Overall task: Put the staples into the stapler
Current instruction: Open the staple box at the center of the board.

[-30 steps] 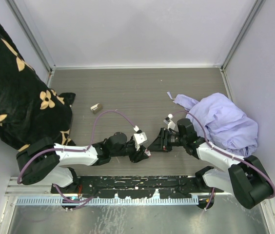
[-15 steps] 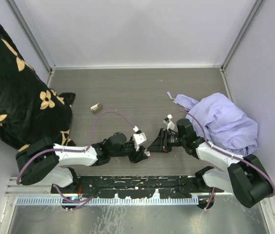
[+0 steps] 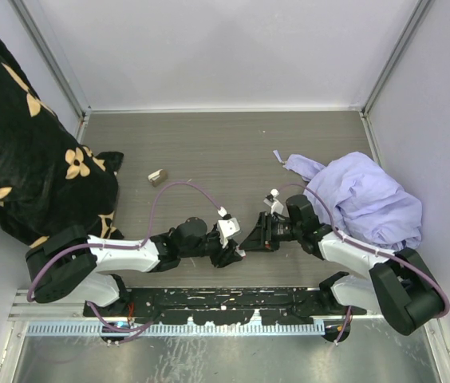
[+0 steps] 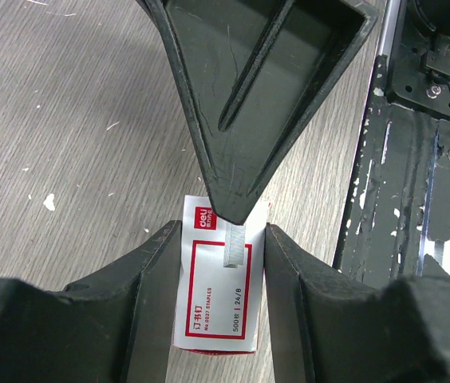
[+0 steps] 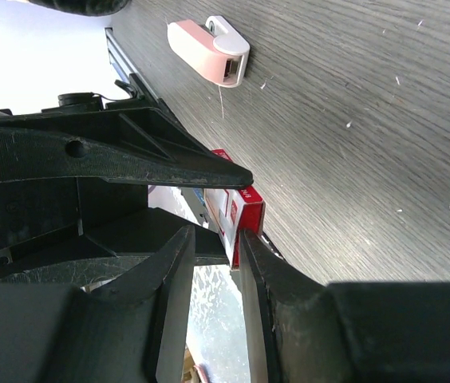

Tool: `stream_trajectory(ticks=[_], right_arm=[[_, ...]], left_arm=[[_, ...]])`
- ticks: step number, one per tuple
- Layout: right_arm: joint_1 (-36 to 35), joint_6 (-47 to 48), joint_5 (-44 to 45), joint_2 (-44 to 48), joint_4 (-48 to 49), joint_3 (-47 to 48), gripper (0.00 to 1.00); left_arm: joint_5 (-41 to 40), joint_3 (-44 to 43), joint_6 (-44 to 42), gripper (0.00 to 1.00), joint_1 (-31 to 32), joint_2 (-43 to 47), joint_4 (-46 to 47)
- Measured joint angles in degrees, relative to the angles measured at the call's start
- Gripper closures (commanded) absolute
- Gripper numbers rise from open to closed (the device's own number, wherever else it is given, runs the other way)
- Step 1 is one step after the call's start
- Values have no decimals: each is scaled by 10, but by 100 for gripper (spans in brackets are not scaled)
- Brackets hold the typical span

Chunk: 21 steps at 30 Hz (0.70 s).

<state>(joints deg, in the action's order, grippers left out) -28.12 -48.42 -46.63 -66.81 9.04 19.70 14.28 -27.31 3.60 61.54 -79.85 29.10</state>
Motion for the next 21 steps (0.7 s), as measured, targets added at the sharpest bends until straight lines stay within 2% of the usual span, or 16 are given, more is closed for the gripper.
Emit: stream_trajectory(ticks=[21], right_arm=[[-29,-13,-4,-36,38,0,65]], left_arm=[[0,1,1,56,3,0,-2]])
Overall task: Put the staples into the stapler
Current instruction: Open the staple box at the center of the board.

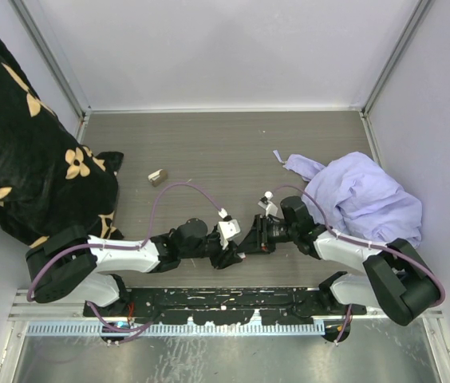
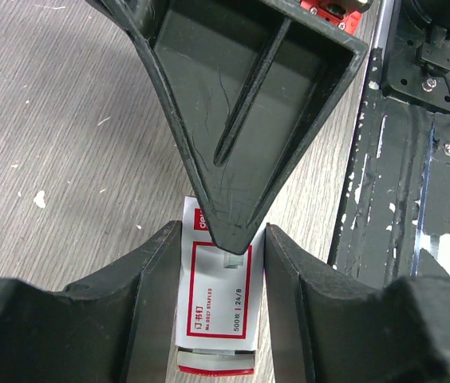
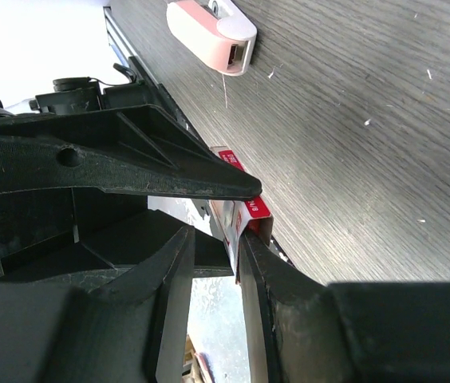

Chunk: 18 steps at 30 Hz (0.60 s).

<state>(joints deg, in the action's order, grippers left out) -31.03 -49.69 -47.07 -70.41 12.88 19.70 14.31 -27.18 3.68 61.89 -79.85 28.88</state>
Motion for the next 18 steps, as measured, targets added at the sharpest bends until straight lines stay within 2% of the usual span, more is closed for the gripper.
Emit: stream_trajectory(ticks=[18], right_arm=[[-20,-2,3,-25,21,0,65]], left_arm=[[0,0,0,57,1,-4,-1]])
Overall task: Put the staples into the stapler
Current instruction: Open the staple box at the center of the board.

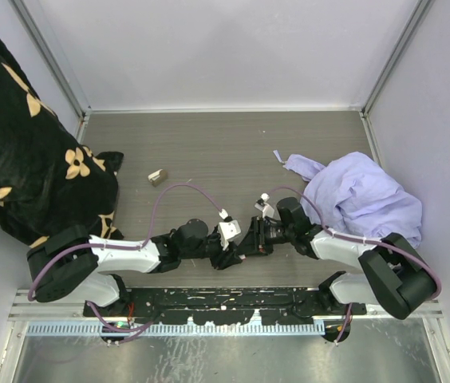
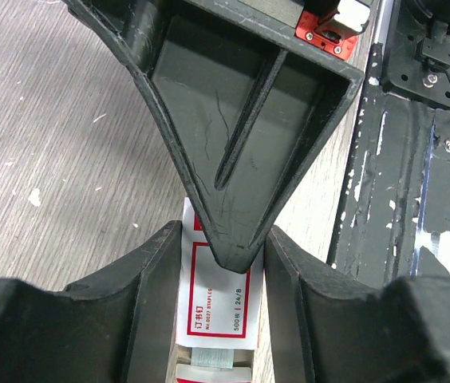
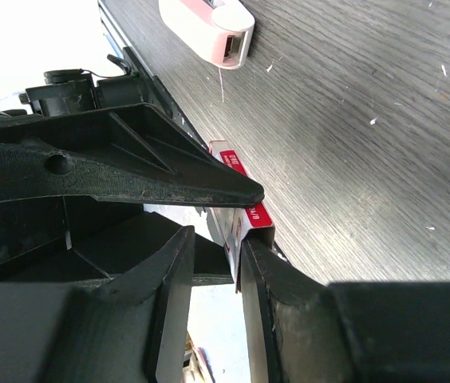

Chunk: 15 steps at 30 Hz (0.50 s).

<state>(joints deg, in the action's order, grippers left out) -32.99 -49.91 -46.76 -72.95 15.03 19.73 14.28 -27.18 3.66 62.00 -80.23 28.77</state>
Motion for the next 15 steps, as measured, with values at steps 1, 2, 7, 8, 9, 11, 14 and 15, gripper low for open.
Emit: stream_trajectory(ticks=[1,2,7,8,9,11,14,15], right_arm=[[0,0,0,-1,0,0,65],[-1,0,1,-2,0,0,65],[-4,0,2,-9,0,1,65],[-5,1,2,-10,0,3,65],[-6,1,2,-11,-1,3,65],[-7,2,4,-14,0,4,65],[-7,3,5,-19,0,4,65],[-7,3,6,-21,-1,4,65]], left_arm=[[0,0,0,57,0,-1,0],[0,0,0,57,0,-1,0],[0,0,0,57,0,-3,0],[0,0,0,57,0,-4,0],[0,0,0,57,0,-5,1],[0,0,0,57,0,-7,1],[0,0,0,57,0,-11,1],[-1,0,0,57,0,-12,1]])
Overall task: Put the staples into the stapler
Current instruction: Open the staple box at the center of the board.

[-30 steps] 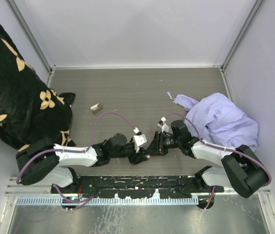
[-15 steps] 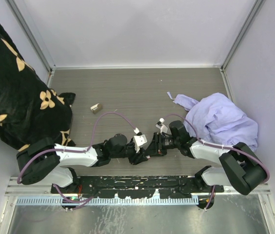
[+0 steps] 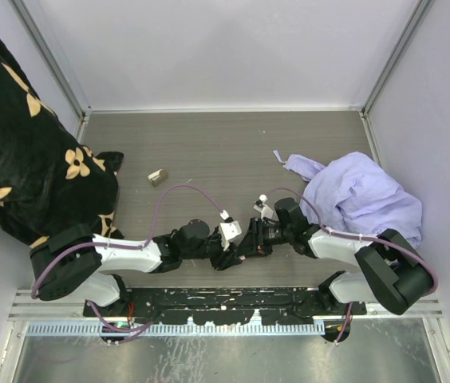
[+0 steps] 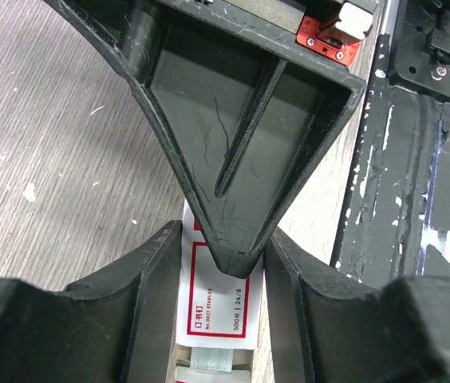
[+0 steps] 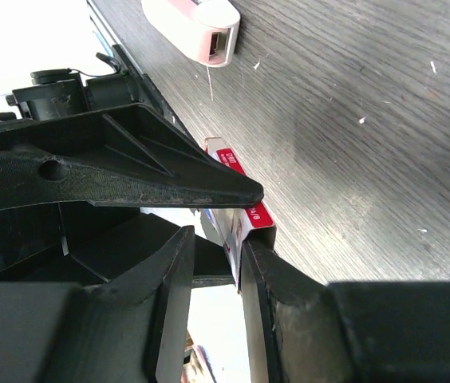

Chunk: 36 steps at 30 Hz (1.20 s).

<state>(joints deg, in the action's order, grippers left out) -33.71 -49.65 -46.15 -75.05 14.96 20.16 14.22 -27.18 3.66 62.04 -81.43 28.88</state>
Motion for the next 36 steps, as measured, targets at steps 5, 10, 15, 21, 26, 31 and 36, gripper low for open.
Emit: stream_trajectory(ticks=[5,10,15,21,26,31,36], right_arm=[[-3,14,13,1,-26,11,53],[1,58,45,16,-85,38,51],[47,97,49,41,-130,39,51],[114,134,48,76,-171,33,54],[118,151,49,88,-189,31,56],[118,163,62,94,-208,30,55],[116,190,103,134,-256,33,55]], left_arm=[[-7,-6,-3,58,0,-11,-3],[-20,-27,-16,58,0,-32,-14],[-37,-43,-26,58,2,-48,-31],[-56,-58,-33,55,5,-75,-58],[-65,-85,-33,31,9,-106,-76],[-70,-94,-30,23,10,-109,-82],[-83,-78,-22,23,10,-77,-93]])
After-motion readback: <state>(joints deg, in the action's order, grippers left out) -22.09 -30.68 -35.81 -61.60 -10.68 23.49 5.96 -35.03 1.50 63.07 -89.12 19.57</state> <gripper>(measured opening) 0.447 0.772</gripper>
